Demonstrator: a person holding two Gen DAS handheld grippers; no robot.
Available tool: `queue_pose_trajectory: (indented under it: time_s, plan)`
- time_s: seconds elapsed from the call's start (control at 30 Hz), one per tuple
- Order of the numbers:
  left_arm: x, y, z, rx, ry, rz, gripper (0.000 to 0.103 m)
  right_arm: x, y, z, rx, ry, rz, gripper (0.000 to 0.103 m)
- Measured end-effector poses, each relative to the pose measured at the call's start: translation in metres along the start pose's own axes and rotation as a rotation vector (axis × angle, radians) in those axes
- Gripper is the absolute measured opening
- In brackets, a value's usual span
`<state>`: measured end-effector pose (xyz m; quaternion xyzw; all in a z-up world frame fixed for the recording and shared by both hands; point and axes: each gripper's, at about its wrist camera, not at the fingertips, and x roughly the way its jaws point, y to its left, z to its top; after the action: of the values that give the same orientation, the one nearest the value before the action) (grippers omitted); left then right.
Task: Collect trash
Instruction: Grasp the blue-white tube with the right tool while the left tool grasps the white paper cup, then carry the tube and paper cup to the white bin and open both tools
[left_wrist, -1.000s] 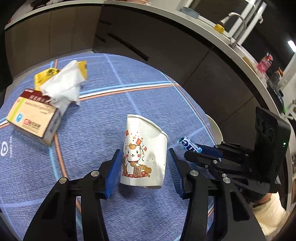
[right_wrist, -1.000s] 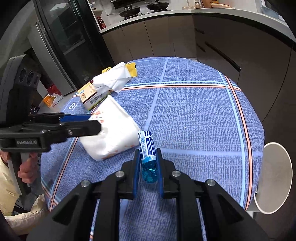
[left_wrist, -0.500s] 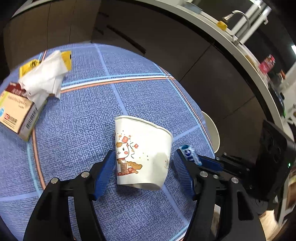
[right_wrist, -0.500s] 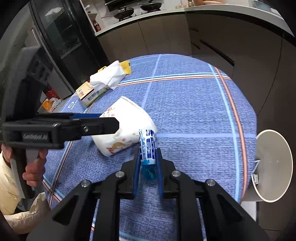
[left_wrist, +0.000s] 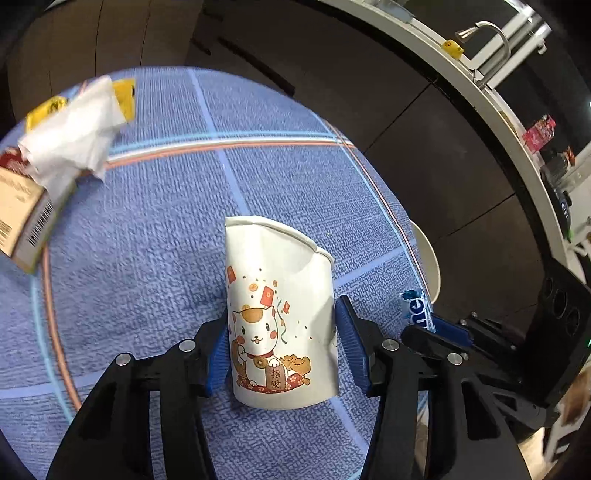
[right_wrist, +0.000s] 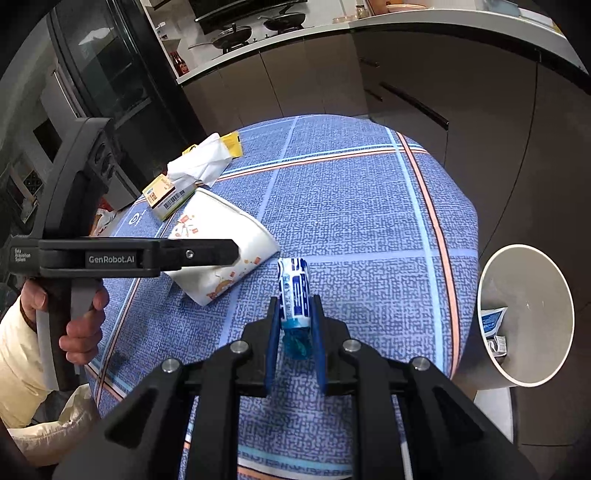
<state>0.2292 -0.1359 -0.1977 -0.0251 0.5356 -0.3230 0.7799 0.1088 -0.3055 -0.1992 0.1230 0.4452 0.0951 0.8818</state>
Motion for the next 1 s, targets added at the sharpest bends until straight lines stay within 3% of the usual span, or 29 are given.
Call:
queue_pose_trajectory:
  time_s: [0.37, 0.7, 1.0]
  plan:
    - [-0.034, -0.022, 0.004, 0.036, -0.087, 0.018, 0.03, -0.02, -0.005, 0.002, 0.01, -0.048, -0.005, 0.017]
    - [-0.062, -0.093, 0.019, 0.18, -0.165, -0.036, 0.03, -0.066, -0.025, 0.01, 0.036, -0.153, -0.058, 0.017]
    - [-0.042, -0.163, 0.027, 0.316, -0.152, -0.116, 0.03, -0.103, -0.071, 0.001, 0.115, -0.222, -0.153, 0.017]
